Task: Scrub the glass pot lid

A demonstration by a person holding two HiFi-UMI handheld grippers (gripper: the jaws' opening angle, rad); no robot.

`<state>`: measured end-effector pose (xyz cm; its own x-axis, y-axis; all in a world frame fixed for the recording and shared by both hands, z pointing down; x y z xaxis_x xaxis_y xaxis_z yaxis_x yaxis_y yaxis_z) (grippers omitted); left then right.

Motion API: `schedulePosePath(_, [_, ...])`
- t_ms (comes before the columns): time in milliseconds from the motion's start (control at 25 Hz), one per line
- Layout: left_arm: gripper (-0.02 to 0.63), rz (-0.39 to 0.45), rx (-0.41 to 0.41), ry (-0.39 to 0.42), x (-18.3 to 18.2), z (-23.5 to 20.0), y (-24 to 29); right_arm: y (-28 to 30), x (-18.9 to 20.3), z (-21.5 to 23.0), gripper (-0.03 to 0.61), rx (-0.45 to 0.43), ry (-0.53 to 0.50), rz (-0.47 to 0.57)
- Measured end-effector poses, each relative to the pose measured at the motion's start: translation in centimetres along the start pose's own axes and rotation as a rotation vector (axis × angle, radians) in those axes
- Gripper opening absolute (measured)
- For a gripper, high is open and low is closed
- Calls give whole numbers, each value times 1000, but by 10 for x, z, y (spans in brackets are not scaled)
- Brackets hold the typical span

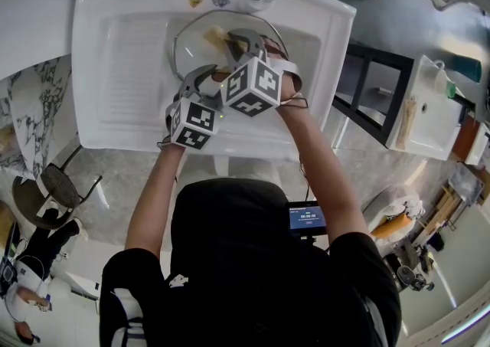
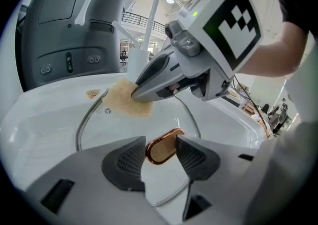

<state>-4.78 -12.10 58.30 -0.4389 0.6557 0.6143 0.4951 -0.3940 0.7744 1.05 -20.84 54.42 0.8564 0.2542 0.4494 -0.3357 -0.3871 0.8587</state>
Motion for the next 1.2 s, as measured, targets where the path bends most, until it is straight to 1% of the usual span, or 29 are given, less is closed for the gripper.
schedulePosePath(400, [184,0,2,3,0,0,-1,-9,18,18,20,42,30,-31])
schedulePosePath(1200, [184,-1,7,15,-1,0,0,-25,68,45,20,125,102,-105])
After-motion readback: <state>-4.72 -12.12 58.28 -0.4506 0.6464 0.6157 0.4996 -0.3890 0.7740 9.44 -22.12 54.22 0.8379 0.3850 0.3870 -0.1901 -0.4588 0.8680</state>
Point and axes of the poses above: the fingertips, and each gripper's own axes: y forward along the fingers, z to its right, x out of its underside, the point moved 8 cm from there along -y, backward along the fingers, and after that the axes turned 6 degrees about -z, right-handed, at the moved point
